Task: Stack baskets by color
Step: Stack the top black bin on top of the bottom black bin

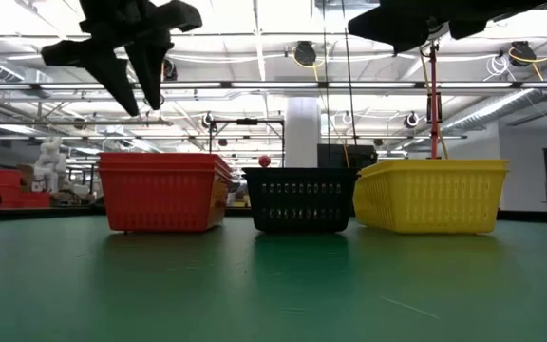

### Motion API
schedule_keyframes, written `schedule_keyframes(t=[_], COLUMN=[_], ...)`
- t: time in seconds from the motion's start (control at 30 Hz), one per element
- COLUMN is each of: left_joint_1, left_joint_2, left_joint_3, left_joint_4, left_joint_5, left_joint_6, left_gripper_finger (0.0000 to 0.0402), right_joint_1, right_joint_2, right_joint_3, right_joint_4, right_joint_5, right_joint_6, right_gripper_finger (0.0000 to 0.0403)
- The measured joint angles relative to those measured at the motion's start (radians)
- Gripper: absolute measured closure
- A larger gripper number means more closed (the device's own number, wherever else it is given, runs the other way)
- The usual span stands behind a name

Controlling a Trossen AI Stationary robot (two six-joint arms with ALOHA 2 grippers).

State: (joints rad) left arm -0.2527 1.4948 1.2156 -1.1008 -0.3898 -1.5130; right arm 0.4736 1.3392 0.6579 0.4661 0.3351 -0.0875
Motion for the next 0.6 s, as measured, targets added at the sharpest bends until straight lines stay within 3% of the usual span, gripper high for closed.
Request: schedule_keyframes(t=[0.3, 0.4, 0.6], left_joint_1=[0.000, -0.002, -0.053], left_joint_2=[-0.007, -0.007, -0.014], left_joint_3=[0.000, 0.000, -0.001], left_joint_4=[0.057, 0.086, 0.169], left_joint_5=[-0.013, -0.024, -0.187], left_joint_6=[0.534, 0.665, 0.848], left_gripper_finger=[0.0256, 0.0256, 0.0256], right_joint_1=[-0.001, -0.001, -0.012], right_joint_2=[0.000, 0.000, 0.000], right_joint_3=[0.000, 0.000, 0.000], right_joint_4=[0.000, 0.000, 0.000], right_joint_5=[0.007, 0.056, 0.088], right_joint_6=[0.038, 0.075, 0.116], right_gripper_finger=[0.0154, 0.0154, 0.0154])
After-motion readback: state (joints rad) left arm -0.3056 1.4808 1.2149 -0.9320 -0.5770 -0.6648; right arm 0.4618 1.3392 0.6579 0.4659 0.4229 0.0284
